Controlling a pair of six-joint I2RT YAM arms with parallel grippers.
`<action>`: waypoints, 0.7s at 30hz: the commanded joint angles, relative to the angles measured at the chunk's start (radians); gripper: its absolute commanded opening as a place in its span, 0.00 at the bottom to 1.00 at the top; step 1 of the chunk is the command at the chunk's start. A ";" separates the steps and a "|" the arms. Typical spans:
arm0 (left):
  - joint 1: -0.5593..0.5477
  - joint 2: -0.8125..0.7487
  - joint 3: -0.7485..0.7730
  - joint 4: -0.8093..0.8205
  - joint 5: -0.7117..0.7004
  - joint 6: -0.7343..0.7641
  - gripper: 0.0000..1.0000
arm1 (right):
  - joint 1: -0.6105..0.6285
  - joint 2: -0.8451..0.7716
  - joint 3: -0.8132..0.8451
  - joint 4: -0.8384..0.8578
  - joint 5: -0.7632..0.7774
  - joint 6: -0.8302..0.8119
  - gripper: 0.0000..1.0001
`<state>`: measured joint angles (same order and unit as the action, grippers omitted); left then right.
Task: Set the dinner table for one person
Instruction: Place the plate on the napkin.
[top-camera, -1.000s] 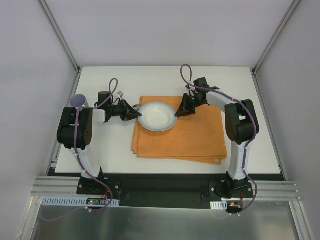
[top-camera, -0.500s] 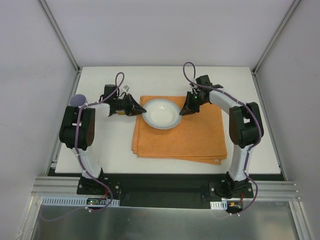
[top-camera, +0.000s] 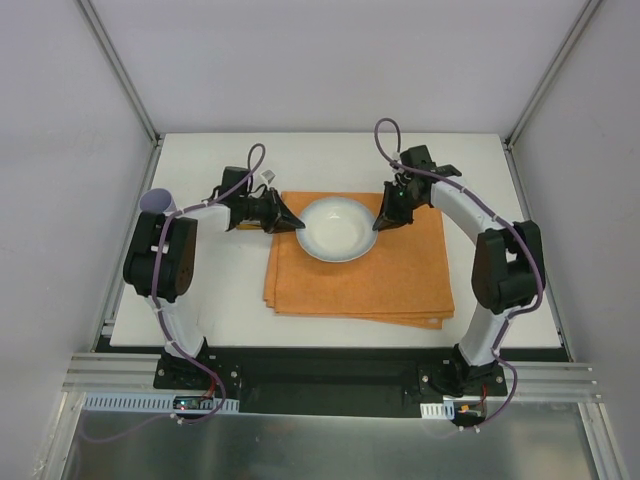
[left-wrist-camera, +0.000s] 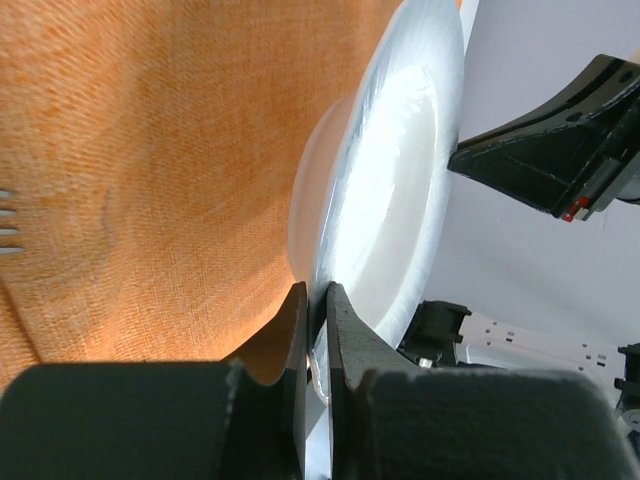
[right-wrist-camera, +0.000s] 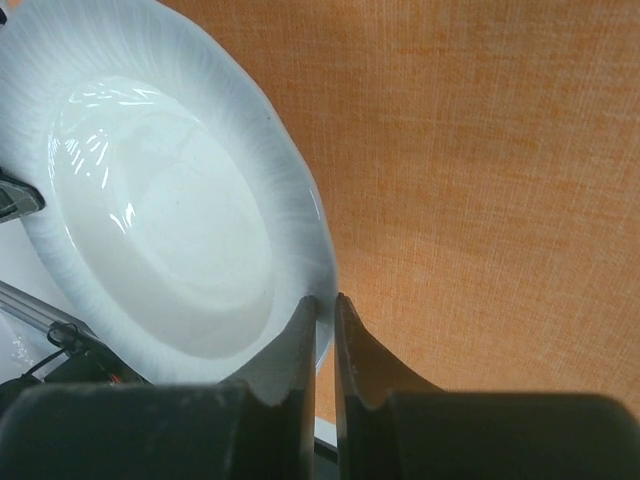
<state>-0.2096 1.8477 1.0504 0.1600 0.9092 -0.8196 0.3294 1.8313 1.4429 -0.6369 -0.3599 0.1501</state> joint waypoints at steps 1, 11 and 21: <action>-0.096 -0.002 0.014 -0.056 0.091 0.065 0.00 | 0.051 -0.110 -0.021 0.062 -0.119 0.008 0.01; -0.142 0.021 0.005 -0.094 0.085 0.099 0.00 | 0.048 -0.173 -0.124 0.028 -0.050 -0.014 0.01; -0.206 0.110 0.056 -0.109 0.080 0.116 0.00 | 0.048 -0.198 -0.147 0.006 0.015 -0.018 0.01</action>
<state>-0.3290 1.9320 1.0595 0.0769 0.9234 -0.7418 0.3328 1.7210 1.2560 -0.7258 -0.2592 0.1207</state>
